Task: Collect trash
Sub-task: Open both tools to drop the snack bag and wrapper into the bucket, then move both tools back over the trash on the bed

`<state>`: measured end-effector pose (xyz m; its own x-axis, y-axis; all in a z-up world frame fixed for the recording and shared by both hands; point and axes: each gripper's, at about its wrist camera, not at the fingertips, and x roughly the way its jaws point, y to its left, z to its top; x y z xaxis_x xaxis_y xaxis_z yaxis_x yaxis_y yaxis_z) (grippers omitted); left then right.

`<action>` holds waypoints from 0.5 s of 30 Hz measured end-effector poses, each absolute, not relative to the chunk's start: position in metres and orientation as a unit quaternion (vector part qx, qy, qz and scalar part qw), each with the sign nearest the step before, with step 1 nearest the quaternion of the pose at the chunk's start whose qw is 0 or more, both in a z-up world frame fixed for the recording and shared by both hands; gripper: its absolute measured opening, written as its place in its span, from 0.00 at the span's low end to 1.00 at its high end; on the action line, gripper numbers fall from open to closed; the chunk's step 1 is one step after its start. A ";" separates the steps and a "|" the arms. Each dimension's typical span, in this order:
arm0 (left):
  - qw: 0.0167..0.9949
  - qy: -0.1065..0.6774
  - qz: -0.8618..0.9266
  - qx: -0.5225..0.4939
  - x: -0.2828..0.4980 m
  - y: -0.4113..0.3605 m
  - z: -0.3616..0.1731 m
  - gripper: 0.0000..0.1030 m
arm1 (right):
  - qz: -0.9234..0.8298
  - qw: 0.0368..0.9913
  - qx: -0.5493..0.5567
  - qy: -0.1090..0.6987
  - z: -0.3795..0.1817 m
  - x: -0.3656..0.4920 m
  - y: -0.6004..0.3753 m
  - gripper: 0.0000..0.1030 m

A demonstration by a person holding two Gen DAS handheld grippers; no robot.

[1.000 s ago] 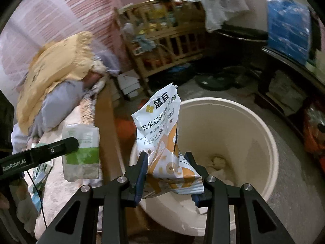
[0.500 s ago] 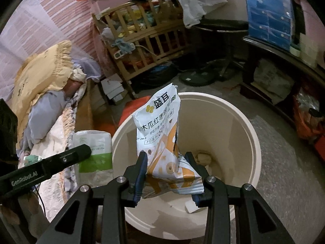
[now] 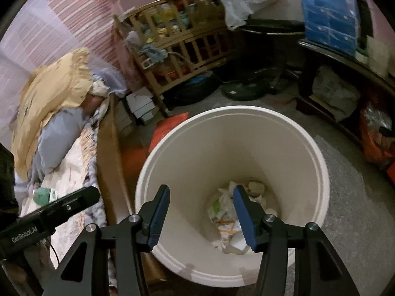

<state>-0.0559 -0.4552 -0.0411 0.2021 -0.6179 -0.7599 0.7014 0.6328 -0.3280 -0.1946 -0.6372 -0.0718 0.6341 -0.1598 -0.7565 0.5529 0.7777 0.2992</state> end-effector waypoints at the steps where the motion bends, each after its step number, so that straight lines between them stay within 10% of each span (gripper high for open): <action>1: 0.779 0.464 -0.419 0.046 -0.055 -0.449 -0.041 0.50 | -0.201 0.867 0.257 0.376 -0.070 -0.192 -0.632 0.50; 15: 0.851 0.421 -0.308 0.064 -0.050 -0.342 -0.025 0.51 | -0.129 0.891 0.214 0.379 -0.053 -0.151 -0.550 0.59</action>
<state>-0.0498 -0.3417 -0.0247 0.4563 -0.4705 -0.7553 0.5778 0.8022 -0.1506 -0.1513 -0.5497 -0.0530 0.6794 -0.0671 -0.7307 0.3922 0.8748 0.2844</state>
